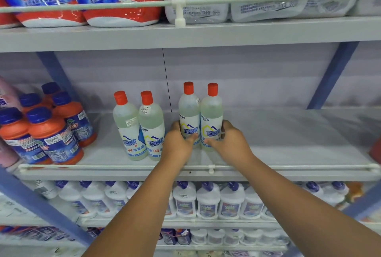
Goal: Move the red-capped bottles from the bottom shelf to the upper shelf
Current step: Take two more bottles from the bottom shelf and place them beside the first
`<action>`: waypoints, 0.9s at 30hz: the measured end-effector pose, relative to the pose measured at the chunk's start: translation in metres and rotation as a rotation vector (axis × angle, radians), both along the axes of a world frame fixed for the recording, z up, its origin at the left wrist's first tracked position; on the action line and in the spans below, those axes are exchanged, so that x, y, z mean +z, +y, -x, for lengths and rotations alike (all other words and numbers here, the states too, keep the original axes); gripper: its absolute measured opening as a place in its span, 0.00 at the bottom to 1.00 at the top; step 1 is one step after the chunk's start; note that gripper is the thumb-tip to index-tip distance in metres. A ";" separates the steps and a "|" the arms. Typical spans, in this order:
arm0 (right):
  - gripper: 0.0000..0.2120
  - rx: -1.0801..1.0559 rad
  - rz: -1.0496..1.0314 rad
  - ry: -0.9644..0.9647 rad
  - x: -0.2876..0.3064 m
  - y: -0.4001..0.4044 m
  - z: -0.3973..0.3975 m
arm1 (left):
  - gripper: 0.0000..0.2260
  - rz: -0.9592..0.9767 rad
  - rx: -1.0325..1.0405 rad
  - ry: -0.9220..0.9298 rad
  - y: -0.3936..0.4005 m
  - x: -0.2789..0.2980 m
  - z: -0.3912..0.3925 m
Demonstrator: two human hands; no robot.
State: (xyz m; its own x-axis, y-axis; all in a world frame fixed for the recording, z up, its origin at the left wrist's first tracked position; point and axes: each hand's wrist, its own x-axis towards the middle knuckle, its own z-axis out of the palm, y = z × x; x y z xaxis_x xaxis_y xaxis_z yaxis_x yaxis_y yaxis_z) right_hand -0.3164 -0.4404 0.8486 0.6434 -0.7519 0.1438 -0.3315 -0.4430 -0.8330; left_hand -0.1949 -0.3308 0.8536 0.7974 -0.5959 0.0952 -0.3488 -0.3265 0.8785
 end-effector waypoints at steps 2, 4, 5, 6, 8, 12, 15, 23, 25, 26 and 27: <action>0.25 -0.012 -0.003 0.006 0.001 -0.004 -0.006 | 0.17 -0.023 0.011 -0.010 -0.004 0.000 -0.004; 0.24 -0.022 -0.007 0.011 0.001 -0.007 -0.010 | 0.16 -0.031 0.025 -0.013 -0.008 -0.002 -0.007; 0.24 -0.026 -0.007 0.011 0.000 -0.008 -0.011 | 0.16 -0.033 0.034 -0.014 -0.010 -0.003 -0.007; 0.24 -0.030 -0.005 0.011 -0.001 -0.009 -0.012 | 0.17 -0.034 0.041 -0.017 -0.011 -0.004 -0.007; 0.25 -0.033 -0.003 0.012 -0.002 -0.008 -0.012 | 0.18 -0.029 0.046 -0.014 -0.012 -0.005 -0.007; 0.29 -0.044 -0.002 0.019 -0.001 -0.005 -0.008 | 0.18 -0.027 0.035 -0.033 -0.007 -0.006 -0.003; 0.31 -0.063 -0.004 0.058 0.003 0.003 -0.001 | 0.16 -0.024 0.024 -0.047 0.005 -0.009 0.002; 0.22 -0.053 0.077 0.172 0.012 0.044 0.011 | 0.19 -0.115 0.050 -0.162 0.071 0.000 0.011; 0.24 -0.049 0.145 0.202 0.012 0.061 0.004 | 0.15 -0.112 0.083 -0.184 0.092 0.003 0.002; 0.24 -0.050 0.174 0.219 0.012 0.070 -0.001 | 0.13 -0.120 0.102 -0.207 0.103 0.003 -0.004; 0.25 -0.042 0.192 0.231 0.011 0.080 -0.006 | 0.11 -0.142 0.118 -0.242 0.113 0.004 -0.012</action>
